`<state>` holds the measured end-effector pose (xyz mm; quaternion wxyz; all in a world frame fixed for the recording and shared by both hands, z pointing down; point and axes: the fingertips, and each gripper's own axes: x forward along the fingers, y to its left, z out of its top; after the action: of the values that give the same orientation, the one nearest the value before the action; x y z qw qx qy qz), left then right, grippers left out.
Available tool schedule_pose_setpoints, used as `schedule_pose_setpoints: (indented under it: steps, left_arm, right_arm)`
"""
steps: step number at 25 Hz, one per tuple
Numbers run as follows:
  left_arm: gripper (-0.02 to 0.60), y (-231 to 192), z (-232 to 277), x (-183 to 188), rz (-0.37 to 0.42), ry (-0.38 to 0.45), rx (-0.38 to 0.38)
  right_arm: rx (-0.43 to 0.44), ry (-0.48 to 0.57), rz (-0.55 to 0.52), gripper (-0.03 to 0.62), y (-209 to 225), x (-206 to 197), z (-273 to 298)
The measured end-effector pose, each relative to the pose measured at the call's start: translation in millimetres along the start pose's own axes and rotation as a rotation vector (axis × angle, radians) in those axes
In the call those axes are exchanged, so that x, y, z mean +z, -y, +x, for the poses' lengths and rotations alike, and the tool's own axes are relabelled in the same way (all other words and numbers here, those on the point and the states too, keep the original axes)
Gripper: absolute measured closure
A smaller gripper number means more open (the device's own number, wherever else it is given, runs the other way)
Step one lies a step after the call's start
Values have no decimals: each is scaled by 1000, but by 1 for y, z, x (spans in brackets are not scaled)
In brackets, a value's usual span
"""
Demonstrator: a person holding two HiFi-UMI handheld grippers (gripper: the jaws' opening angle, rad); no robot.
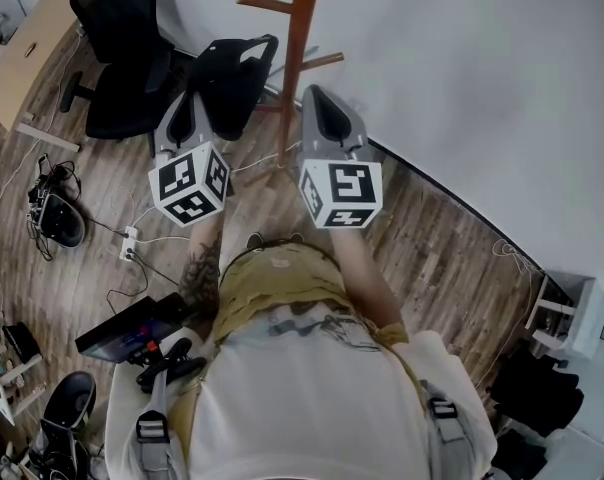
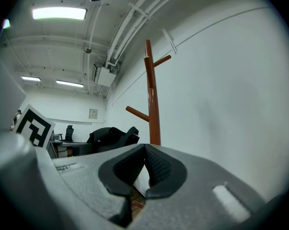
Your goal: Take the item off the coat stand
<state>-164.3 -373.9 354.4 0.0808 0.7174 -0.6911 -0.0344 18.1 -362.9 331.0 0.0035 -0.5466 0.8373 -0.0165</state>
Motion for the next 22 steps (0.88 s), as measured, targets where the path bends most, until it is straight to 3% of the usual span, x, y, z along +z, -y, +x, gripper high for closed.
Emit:
schedule_pose_setpoints:
  steps: [8,22]
  left_arm:
    - [565,2,-2,5,113,26,23]
    - [565,3,1,7,98,15,14]
  right_arm:
    - [21,8,-17,597,-7,2,4]
    - [26,18,-27,598,-7,9,6]
